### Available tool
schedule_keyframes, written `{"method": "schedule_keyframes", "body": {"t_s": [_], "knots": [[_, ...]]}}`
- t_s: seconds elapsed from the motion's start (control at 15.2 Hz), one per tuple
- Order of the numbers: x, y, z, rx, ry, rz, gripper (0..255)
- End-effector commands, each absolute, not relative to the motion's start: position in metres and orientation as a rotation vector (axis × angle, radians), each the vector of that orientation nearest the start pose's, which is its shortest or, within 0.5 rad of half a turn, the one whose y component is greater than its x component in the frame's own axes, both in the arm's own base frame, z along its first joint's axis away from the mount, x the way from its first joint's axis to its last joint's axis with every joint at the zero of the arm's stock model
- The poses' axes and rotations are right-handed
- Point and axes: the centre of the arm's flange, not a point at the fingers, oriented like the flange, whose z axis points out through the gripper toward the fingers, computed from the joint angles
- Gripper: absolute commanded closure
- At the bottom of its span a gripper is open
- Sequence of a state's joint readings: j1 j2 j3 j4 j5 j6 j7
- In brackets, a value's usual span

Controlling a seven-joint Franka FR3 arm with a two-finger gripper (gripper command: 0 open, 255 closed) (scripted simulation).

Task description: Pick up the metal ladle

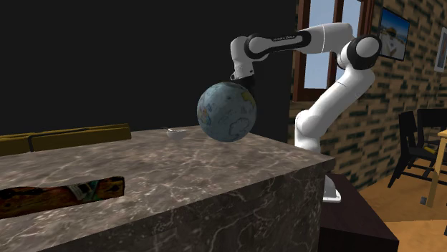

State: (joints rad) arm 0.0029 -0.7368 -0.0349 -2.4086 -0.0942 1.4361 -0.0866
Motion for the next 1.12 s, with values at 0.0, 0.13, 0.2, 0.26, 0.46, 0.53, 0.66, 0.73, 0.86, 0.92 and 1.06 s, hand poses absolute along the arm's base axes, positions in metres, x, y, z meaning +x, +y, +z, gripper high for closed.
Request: {"method": "schedule_keyframes", "body": {"t_s": [0.0, 0.13, 0.2, 0.26, 0.46, 0.53, 0.66, 0.73, 0.86, 0.92, 1.06], "knots": [[0.299, -0.023, 0.541, -3.175, -0.103, 0.382, 0], [0.305, 0.0, 0.538, -3.17, -0.024, 0.358, 0], [0.308, 0.011, 0.537, -3.166, 0.015, 0.346, 0], [0.311, 0.022, 0.536, -3.162, 0.055, 0.334, 0], [0.322, 0.056, 0.532, -3.147, 0.171, 0.298, 0], [0.327, 0.066, 0.531, -3.14, 0.21, 0.286, 0], [0.337, 0.088, 0.529, -3.127, 0.287, 0.262, 0], [0.342, 0.098, 0.528, -3.119, 0.325, 0.25, 0], [0.353, 0.119, 0.526, -3.102, 0.401, 0.225, 0], [0.359, 0.129, 0.525, -3.093, 0.438, 0.213, 0], [0.372, 0.149, 0.524, -3.073, 0.513, 0.189, 0]]}}
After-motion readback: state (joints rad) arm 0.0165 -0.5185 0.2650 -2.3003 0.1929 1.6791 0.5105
